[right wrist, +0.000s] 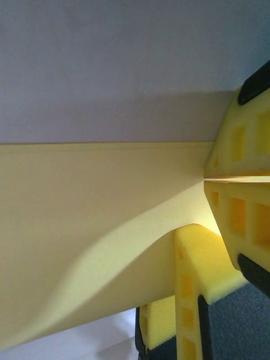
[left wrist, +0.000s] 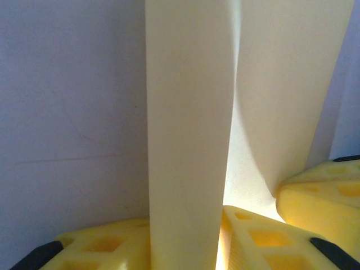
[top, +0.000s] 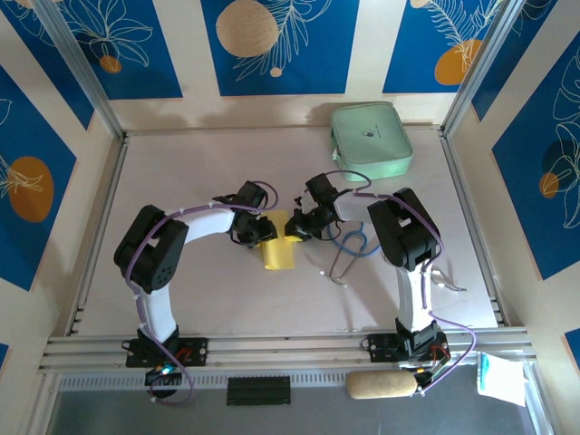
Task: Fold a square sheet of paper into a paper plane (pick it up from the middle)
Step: Hold the square sheet of paper at the center of the table.
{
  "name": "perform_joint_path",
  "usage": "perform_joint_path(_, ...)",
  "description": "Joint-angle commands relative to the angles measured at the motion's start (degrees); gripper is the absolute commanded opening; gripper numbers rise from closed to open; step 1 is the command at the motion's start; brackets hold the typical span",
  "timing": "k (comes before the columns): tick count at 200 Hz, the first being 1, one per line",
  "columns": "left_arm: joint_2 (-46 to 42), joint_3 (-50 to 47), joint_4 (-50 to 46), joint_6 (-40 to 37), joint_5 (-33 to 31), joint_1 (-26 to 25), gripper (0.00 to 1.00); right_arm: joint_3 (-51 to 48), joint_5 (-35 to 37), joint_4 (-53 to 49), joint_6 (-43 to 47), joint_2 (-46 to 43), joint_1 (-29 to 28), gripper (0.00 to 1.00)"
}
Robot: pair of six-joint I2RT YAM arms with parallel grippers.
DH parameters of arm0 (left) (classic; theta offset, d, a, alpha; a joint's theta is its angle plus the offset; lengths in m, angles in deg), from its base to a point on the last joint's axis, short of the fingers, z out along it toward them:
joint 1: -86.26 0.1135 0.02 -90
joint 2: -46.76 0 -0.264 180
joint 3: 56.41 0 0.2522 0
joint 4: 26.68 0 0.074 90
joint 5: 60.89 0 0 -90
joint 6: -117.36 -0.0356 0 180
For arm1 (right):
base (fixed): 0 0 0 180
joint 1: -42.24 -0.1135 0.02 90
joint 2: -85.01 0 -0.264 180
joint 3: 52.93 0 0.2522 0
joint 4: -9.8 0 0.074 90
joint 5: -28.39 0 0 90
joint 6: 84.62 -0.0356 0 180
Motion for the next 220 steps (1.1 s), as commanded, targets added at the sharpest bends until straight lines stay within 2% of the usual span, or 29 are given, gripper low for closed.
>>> perform_joint_path(1, 6.7, -3.9, -5.5, -0.1, -5.2, -0.5, 0.37, 0.0, 2.9, -5.2, 2.1, 2.6, 0.0, 0.12)
perform_joint_path(33, 1.4, 0.0, -8.6, -1.4, -6.4, -0.4, 0.40, -0.5, 5.8, -7.1, 2.7, 3.5, 0.3, 0.10)
perform_joint_path(70, -7.6, 6.9, -17.2, -2.2, -14.6, 0.0, 0.47, 1.4, 9.1, -11.0, 2.4, 5.5, 0.3, 0.08)
perform_joint_path(89, -11.1, 7.3, -17.6, -2.0, -15.7, 0.4, 0.48, 2.4, 10.9, -12.8, 2.2, 6.3, 0.0, 0.07)
perform_joint_path(104, -13.0, 6.5, -14.3, -3.2, -12.6, 0.4, 0.48, 2.9, 12.0, -13.8, 2.1, 6.7, -0.3, 0.06)
perform_joint_path(130, -13.1, 3.4, -3.3, -3.5, -0.4, 0.3, 0.43, 3.2, 12.3, -14.1, 1.9, 7.3, -0.4, 0.06)
perform_joint_path(148, -11.0, 2.0, 2.7, -2.3, 5.5, 0.0, 0.37, 3.5, 12.4, -14.1, 1.9, 7.7, -0.4, 0.05)
perform_joint_path(184, -6.1, 2.5, 2.2, -2.8, 7.2, -0.1, 0.26, 3.5, 12.7, -14.2, 1.8, 7.8, -0.4, 0.05)
perform_joint_path(220, -2.6, 2.7, 0.8, -3.8, 7.7, -0.1, 0.20, 3.7, 13.3, -14.6, 1.6, 8.0, -0.5, 0.05)
